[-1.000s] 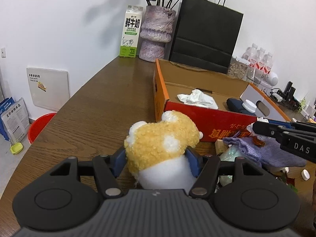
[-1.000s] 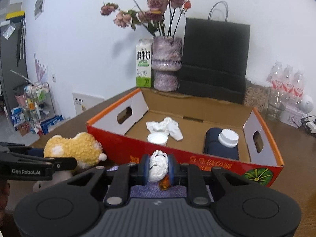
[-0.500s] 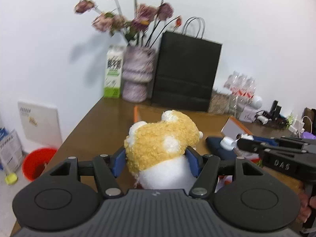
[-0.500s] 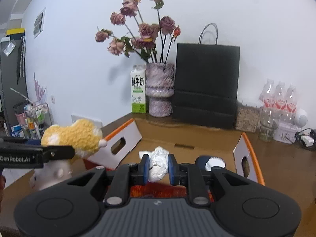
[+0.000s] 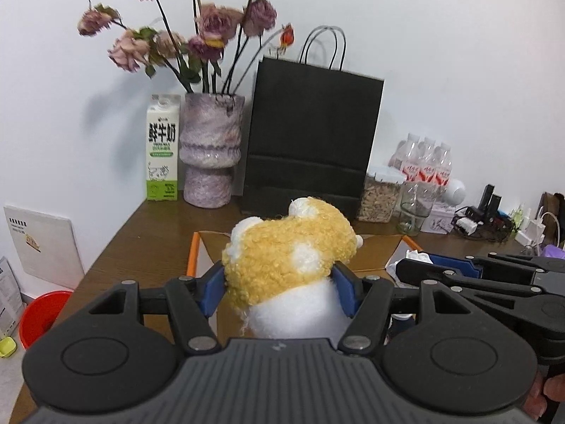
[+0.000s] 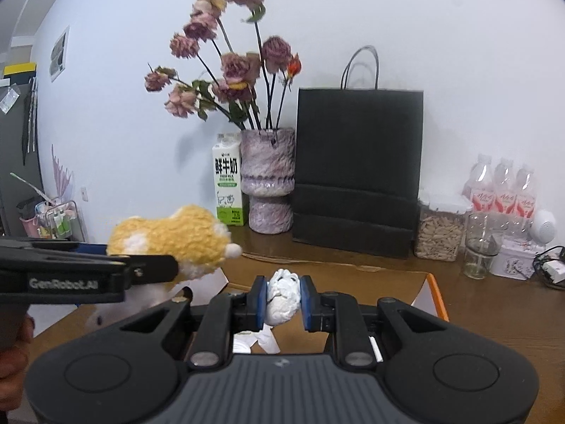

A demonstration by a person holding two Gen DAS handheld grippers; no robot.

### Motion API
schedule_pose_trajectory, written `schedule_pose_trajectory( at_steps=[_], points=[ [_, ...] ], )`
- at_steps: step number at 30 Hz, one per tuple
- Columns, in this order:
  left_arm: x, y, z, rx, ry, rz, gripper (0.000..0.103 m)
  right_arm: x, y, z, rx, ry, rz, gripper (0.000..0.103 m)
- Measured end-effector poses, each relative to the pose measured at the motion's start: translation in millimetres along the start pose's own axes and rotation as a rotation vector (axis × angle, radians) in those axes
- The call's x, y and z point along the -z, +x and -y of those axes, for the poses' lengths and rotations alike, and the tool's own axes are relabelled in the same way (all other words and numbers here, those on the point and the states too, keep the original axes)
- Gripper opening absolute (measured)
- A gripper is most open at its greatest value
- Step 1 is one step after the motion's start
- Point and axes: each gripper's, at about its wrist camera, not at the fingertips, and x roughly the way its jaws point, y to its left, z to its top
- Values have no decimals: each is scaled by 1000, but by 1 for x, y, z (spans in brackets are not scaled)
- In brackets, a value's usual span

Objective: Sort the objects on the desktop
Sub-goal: 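Carry the hamster and figurine over the box with both grippers, then lower both items into the box and open both grippers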

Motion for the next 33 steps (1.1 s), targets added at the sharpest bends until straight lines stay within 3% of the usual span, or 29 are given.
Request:
schedule_pose_trajectory(
  at_steps=[9, 16, 19, 20, 23, 26, 29, 33],
  points=[
    [9, 52, -6, -13, 5, -103, 64, 9, 47, 23, -27, 12, -95, 18],
    [21, 66, -8, -20, 28, -150, 64, 19, 67, 27, -41, 21, -163, 18],
    [23, 66, -6, -25, 38, -152, 67, 21, 69, 25, -40, 17, -179, 21],
    [23, 65, -7, -31, 37, -149, 73, 21, 69, 25, -39, 17, -188, 23],
    [20, 59, -6, -75, 41, -114, 103, 20, 69, 25, -23, 29, -212, 61],
    [16, 54, -9, -99, 29, -88, 103, 17, 67, 28, 61, 36, -213, 91],
    [14, 55, -10, -99, 20, -95, 103, 15, 63, 34, 59, 58, -200, 101],
    [15, 55, -7, -103, 32, -104, 103, 12, 56, 34, 50, 56, -184, 102]
  ],
)
